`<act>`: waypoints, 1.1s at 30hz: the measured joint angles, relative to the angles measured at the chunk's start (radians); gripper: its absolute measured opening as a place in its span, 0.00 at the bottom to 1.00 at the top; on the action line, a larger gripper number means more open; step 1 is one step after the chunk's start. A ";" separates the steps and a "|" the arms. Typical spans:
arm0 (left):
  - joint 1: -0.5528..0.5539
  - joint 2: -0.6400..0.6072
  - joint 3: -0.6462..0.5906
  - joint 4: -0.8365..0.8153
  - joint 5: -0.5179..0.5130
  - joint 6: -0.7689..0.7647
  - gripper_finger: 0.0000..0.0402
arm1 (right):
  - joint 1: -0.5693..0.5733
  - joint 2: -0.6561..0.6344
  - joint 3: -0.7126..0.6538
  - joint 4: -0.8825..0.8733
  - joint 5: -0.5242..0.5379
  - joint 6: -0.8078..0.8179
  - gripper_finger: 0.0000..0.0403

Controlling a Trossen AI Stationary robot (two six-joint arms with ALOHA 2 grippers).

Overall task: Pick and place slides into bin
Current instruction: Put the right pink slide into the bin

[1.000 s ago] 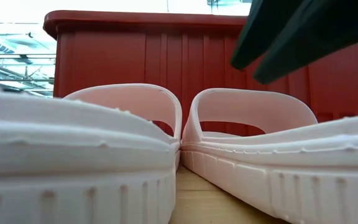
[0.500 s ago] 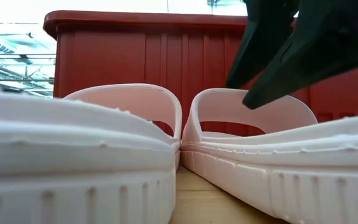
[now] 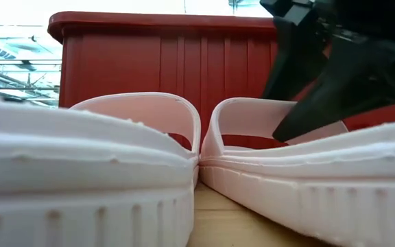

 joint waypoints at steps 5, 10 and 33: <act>0.000 0.000 0.000 0.000 0.000 0.001 0.46 | -0.010 0.000 -0.002 0.008 0.019 0.003 0.32; 0.000 0.000 0.000 0.000 0.000 0.001 0.46 | -0.018 0.000 -0.002 0.008 0.016 0.015 0.32; 0.000 0.000 0.000 0.000 0.000 0.010 0.46 | -0.052 -0.001 -0.002 0.104 -0.038 -0.037 0.02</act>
